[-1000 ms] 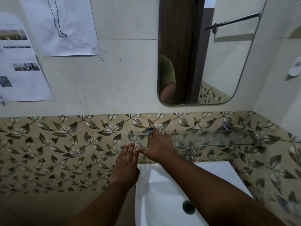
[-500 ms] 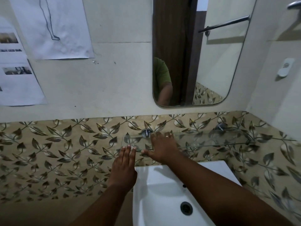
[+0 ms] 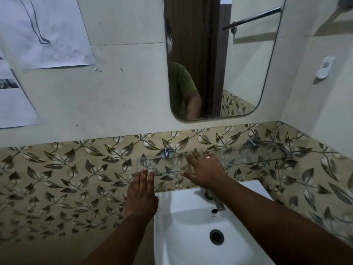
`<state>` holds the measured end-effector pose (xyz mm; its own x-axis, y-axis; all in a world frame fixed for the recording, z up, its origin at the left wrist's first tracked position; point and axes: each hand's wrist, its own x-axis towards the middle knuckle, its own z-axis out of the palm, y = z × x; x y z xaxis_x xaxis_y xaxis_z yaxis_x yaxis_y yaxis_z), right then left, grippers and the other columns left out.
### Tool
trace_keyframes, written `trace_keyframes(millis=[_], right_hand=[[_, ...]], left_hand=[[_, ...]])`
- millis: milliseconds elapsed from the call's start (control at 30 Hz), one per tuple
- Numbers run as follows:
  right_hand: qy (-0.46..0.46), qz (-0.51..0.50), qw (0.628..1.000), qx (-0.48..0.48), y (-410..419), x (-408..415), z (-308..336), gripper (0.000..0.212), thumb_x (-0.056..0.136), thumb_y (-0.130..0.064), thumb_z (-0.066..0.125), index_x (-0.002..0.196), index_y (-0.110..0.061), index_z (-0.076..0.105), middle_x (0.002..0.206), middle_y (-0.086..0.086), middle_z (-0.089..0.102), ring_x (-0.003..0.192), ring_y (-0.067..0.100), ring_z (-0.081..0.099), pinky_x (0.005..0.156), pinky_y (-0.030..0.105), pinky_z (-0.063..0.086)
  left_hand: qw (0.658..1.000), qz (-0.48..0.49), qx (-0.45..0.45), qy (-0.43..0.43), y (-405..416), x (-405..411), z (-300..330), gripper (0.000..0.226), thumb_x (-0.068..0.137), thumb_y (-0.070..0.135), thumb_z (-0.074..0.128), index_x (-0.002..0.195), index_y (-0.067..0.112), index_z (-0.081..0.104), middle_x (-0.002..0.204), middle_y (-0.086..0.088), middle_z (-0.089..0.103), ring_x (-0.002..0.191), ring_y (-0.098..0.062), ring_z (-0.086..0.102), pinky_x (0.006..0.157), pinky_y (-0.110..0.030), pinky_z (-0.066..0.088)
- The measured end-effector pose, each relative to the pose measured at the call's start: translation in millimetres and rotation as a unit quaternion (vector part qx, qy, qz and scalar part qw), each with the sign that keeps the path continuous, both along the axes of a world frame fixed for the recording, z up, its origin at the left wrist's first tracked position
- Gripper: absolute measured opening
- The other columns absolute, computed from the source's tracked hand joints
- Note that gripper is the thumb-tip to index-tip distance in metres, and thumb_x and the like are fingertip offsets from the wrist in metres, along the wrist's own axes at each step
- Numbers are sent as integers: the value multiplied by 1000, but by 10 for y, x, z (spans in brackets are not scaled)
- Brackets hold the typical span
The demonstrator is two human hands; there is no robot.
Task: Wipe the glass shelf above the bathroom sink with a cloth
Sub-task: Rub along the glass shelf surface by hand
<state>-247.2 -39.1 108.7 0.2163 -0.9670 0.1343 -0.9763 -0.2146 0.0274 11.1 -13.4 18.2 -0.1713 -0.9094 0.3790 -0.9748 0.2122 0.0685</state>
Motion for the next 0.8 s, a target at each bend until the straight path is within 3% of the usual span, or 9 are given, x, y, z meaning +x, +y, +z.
trace_keyframes(millis=[100, 267, 467, 567, 700, 800], right_hand=[[-24, -16, 1000, -1, -52, 169, 52, 107, 75, -94, 5, 158, -27, 23, 165, 9, 26, 149, 42, 20, 121, 57, 13], [-18, 2, 1000, -10, -47, 248, -48, 97, 82, -89, 15, 158, -29, 24, 165, 7, 27, 149, 42, 20, 121, 57, 12], [28, 49, 998, 2, 78, -193, -43, 105, 74, -95, 2, 160, -34, 9, 167, 4, 18, 152, 36, 14, 122, 51, 11], [13, 15, 999, 27, -5, -237, 50, 115, 64, -98, -7, 160, -36, 8, 168, 2, 13, 153, 36, 11, 123, 51, 10], [-19, -16, 999, 23, -81, 22, 54, 111, 71, -96, 0, 160, -31, 10, 168, 5, 14, 152, 41, 11, 122, 57, 8], [-22, 12, 1000, 9, -72, 140, 5, 115, 67, -96, -7, 159, -32, 14, 167, 5, 18, 151, 42, 12, 122, 57, 9]], left_hand=[[1000, 4, -18, -8, 8, -24, -19, 106, 58, 30, 83, 150, 10, 35, 151, -23, 46, 143, -38, 28, 115, -55, 28], [999, 2, -22, -35, 24, -37, 6, 105, 64, 39, 81, 154, 14, 32, 153, -25, 42, 144, -41, 28, 120, -52, 5], [999, -2, -8, -50, 41, -54, 61, 82, 87, 55, 43, 158, 18, 26, 155, -27, 39, 146, -43, 24, 121, -52, 7], [998, -8, 5, -55, 20, -89, 90, 78, 92, 62, 38, 158, 22, 27, 156, -26, 39, 146, -45, 29, 119, -55, 11], [998, -8, 19, -56, -1, -143, 161, 77, 93, 65, 32, 158, 24, 27, 158, -23, 38, 146, -44, 35, 118, -57, 16], [998, -5, 24, -57, 4, -172, 180, 77, 95, 67, 27, 159, 24, 26, 158, -22, 38, 147, -42, 32, 119, -56, 13]])
